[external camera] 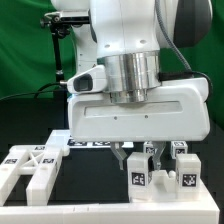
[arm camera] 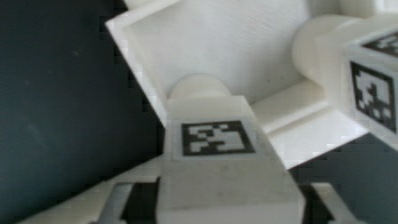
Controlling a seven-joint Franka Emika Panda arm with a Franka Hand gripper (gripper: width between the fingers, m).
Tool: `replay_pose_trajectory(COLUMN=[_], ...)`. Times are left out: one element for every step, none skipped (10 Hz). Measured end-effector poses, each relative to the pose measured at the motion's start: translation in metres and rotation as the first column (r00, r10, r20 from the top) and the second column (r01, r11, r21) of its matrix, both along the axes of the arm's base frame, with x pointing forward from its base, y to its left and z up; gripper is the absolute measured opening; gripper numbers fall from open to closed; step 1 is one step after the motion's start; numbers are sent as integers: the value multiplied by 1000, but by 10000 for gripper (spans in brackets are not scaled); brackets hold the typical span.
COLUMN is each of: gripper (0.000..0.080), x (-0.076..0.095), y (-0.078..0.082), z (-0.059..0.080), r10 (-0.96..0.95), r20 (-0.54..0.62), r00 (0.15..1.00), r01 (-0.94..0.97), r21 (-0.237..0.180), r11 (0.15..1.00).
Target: Assemble chair
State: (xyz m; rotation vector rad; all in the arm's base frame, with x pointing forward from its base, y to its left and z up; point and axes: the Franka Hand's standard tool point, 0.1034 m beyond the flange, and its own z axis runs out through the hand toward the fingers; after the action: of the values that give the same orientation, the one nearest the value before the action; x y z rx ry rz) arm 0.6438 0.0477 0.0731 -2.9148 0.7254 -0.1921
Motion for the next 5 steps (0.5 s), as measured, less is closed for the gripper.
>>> replay_pose_trajectory(gripper=[287, 287, 287, 287, 287], x=[0, -1, -2, -2, -2], y=[0, 0, 2, 2, 1], z=[0, 2, 2, 1, 1], r10=[-81, -370, -528, -694, -790], r20=[-7, -14, -35, -78, -120], r00=[997, 929, 849, 716, 601], r01=[81, 371, 529, 698, 799], r21=[12, 49, 66, 91, 116], r11=[997, 928, 846, 710, 590])
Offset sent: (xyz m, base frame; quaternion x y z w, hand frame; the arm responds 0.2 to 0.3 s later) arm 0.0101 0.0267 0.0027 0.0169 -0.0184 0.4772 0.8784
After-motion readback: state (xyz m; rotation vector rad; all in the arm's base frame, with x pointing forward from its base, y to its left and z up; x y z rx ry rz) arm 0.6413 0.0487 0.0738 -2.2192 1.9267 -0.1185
